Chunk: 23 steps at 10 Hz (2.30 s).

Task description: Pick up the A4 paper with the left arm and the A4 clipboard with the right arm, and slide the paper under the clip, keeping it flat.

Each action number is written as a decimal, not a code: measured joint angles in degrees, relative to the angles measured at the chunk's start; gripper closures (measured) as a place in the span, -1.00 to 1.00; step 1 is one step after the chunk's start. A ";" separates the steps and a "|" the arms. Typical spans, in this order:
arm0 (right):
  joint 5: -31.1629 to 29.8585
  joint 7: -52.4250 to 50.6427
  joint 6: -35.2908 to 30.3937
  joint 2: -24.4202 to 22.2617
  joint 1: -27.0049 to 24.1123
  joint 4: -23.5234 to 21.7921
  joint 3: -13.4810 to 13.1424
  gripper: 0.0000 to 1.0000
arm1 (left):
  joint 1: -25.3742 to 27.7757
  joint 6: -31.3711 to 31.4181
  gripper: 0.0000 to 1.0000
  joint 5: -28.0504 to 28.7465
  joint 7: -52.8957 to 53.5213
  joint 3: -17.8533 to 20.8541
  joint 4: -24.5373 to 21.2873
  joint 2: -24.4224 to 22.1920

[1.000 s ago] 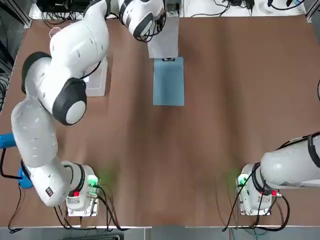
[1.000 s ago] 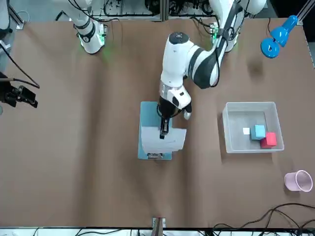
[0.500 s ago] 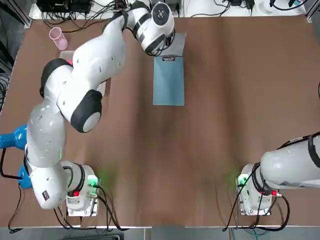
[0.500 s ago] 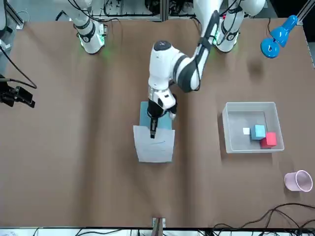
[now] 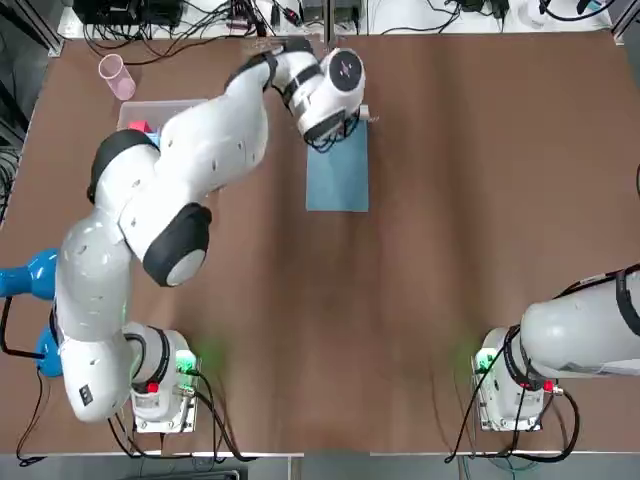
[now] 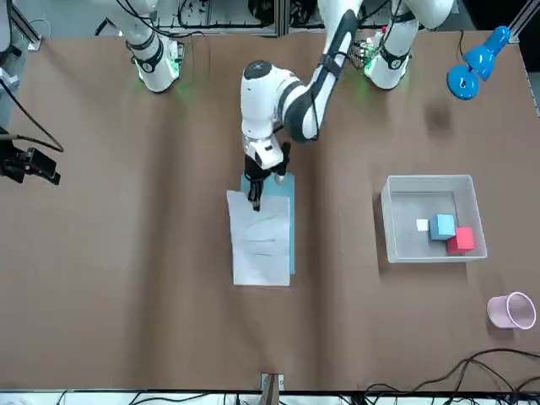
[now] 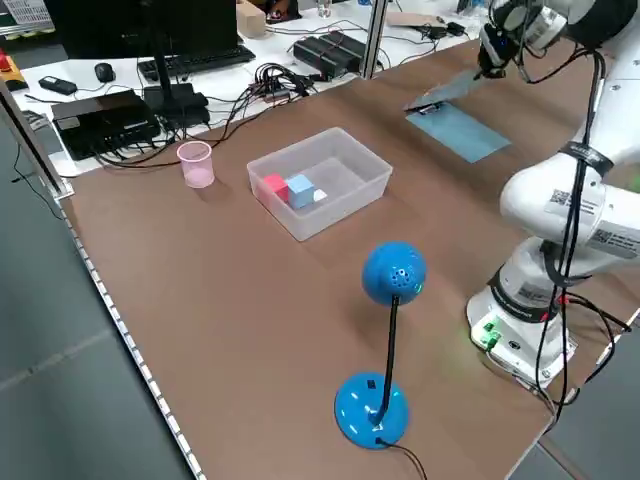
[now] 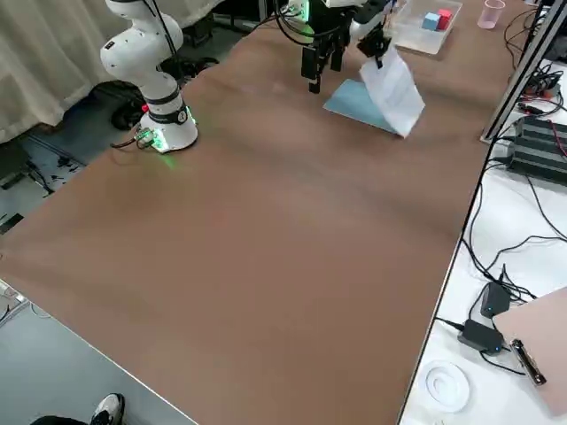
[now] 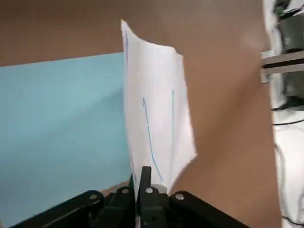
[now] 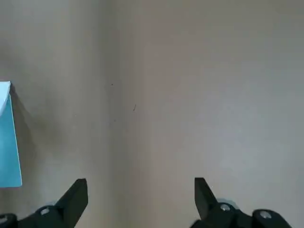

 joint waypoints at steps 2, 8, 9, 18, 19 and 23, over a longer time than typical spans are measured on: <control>0.00 0.00 0.00 -0.02 0.00 0.00 0.00 -0.98 | -0.21 -2.99 0.97 -0.23 0.00 0.04 -0.45 -0.04; 0.00 0.00 -0.01 -0.02 0.00 -0.01 0.00 -0.98 | -0.97 -4.60 0.97 -15.19 -0.33 -0.14 -0.90 -0.53; 0.00 0.00 -0.01 -0.02 0.00 -0.01 0.00 -0.98 | -1.00 -5.36 0.97 -16.05 -0.33 -0.50 -0.95 -0.79; 0.00 0.00 -0.01 -0.02 -0.05 -0.05 -0.05 -0.98 | -0.75 -8.30 0.97 -20.33 -2.72 -2.64 -4.37 -1.48; 0.00 0.00 -0.01 -0.02 -0.05 -0.05 -0.06 -0.98 | -0.60 -8.30 0.97 -20.46 -2.72 -2.38 -4.62 -1.66; 0.00 0.00 -0.04 -0.02 -0.15 -0.08 -0.11 -0.98 | 0.09 -8.20 0.97 -20.57 -4.35 -1.89 -4.73 -1.93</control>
